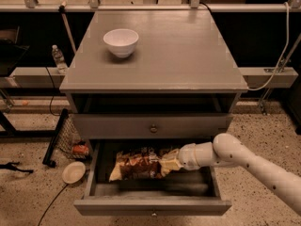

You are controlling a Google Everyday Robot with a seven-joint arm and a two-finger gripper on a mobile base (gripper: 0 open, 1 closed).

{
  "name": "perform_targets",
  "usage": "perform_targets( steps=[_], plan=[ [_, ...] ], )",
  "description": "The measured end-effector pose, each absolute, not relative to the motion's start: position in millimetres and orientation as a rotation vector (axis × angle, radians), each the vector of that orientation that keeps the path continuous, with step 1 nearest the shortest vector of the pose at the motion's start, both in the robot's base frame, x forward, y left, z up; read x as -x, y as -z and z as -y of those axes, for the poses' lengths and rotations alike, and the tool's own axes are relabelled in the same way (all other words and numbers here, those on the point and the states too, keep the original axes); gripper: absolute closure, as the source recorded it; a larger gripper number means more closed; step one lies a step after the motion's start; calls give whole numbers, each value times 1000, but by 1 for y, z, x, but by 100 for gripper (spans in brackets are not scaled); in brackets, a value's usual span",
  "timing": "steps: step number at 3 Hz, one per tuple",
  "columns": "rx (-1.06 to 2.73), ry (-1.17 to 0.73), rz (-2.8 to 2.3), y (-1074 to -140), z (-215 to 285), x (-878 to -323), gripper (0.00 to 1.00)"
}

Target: Pick brown chip bag from middle drawer and place on counter

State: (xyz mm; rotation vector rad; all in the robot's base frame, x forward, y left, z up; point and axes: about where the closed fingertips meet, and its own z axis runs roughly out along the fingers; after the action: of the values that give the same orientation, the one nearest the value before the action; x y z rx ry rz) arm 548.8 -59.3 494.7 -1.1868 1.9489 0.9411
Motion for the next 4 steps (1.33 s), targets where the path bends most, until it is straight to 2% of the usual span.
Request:
perform_targets(
  steps=[2,4],
  plan=[
    [1330,-890,-1816,-570,37,-488,100],
    [1374,-864,-1770,-593,33,-493,100]
  ],
)
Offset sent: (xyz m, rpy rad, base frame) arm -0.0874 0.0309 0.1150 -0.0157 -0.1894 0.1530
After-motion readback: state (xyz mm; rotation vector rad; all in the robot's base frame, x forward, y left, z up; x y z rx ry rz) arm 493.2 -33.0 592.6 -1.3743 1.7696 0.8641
